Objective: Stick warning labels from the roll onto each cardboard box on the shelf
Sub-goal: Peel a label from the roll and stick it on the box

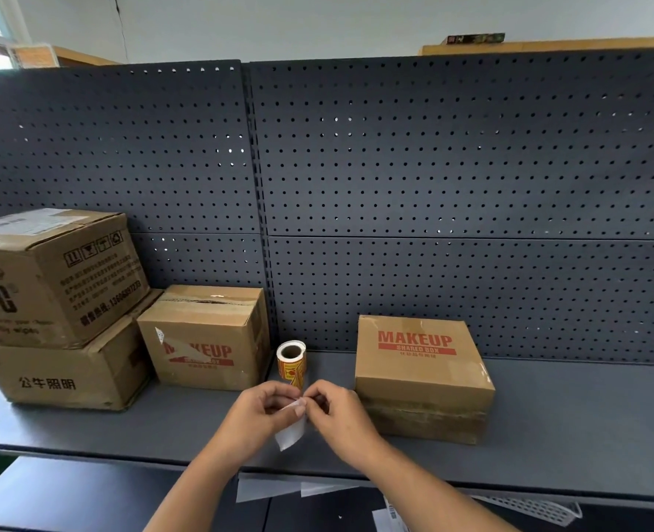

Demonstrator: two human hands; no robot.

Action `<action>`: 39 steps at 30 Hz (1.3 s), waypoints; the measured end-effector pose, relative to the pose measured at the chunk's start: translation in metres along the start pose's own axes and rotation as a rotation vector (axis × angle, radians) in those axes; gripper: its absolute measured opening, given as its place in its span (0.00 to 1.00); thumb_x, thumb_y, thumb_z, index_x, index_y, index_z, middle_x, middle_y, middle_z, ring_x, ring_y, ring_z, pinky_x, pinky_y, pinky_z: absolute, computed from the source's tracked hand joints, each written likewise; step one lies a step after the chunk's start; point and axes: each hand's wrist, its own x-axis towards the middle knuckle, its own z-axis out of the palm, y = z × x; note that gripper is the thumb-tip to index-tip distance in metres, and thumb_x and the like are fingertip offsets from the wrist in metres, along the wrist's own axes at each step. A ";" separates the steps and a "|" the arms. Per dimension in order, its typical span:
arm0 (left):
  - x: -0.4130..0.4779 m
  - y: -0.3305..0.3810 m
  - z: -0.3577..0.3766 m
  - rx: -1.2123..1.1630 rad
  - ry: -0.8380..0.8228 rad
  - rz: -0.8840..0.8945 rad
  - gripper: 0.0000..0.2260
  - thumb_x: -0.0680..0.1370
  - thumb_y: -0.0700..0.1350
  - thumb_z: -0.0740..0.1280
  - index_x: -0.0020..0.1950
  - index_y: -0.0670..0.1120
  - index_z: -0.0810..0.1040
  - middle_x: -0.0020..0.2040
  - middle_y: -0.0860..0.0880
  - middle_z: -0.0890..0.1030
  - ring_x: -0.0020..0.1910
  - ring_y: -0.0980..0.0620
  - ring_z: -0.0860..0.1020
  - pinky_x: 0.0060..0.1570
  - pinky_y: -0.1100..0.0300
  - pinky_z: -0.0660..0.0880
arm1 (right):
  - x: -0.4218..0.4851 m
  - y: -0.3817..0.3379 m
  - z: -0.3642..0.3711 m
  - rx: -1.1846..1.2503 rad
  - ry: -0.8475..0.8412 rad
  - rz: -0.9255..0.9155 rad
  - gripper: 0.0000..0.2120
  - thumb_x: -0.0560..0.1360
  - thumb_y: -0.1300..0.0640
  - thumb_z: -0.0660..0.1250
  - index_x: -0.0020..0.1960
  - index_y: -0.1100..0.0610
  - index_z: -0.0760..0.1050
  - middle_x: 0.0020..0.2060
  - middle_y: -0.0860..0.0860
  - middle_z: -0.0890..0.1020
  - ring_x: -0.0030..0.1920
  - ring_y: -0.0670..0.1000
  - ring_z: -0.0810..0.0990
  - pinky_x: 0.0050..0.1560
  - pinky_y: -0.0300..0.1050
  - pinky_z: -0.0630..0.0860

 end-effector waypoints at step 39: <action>0.002 -0.014 0.018 -0.045 0.147 0.021 0.25 0.81 0.35 0.69 0.69 0.60 0.69 0.48 0.42 0.80 0.49 0.49 0.80 0.52 0.60 0.75 | 0.010 0.003 0.007 0.248 0.111 0.116 0.06 0.82 0.57 0.68 0.50 0.56 0.84 0.50 0.56 0.81 0.47 0.52 0.82 0.41 0.40 0.82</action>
